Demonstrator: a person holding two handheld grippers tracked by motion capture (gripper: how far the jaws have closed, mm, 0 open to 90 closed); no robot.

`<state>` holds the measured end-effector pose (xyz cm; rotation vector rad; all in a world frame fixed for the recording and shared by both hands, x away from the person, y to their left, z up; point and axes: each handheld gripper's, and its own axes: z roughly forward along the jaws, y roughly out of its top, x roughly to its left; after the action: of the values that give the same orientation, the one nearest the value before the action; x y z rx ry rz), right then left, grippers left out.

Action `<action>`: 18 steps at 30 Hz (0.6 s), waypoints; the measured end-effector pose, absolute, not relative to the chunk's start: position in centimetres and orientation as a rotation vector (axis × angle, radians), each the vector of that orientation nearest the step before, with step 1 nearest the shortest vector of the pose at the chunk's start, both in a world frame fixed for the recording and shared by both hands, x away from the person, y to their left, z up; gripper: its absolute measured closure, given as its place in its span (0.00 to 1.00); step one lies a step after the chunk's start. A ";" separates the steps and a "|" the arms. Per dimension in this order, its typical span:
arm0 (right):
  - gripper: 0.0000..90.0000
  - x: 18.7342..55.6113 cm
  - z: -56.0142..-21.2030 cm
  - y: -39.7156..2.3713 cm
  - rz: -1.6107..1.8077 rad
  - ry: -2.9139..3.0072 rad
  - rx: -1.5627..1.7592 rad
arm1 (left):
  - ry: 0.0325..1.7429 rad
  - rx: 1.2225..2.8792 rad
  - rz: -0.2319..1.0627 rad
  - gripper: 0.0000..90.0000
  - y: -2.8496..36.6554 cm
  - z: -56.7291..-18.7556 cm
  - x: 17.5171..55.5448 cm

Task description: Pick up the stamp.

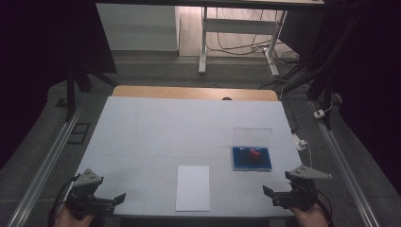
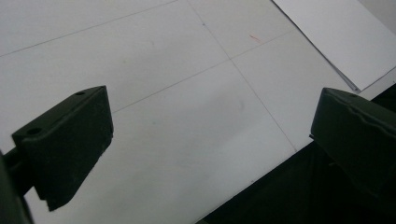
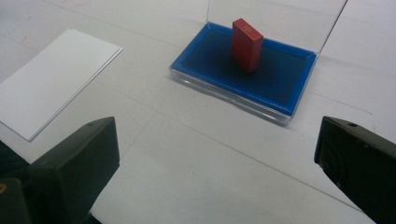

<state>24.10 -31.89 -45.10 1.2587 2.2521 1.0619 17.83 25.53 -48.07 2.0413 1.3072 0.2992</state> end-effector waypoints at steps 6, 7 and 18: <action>0.01 24.3 -45.0 -31.7 1.091 2.251 1.216 | 1.306 2.039 0.293 0.00 25.6 -48.1 17.8; 0.01 24.4 -44.9 -31.6 1.087 2.256 1.207 | 1.305 2.037 0.290 0.00 25.6 -48.1 17.8; 0.01 25.8 -45.1 -30.7 1.077 2.300 1.161 | 1.297 2.039 0.285 0.00 25.6 -48.1 17.8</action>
<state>25.77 -30.73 -45.14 1.1607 2.2999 1.0767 17.81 25.58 -48.10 2.0385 1.2966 0.2846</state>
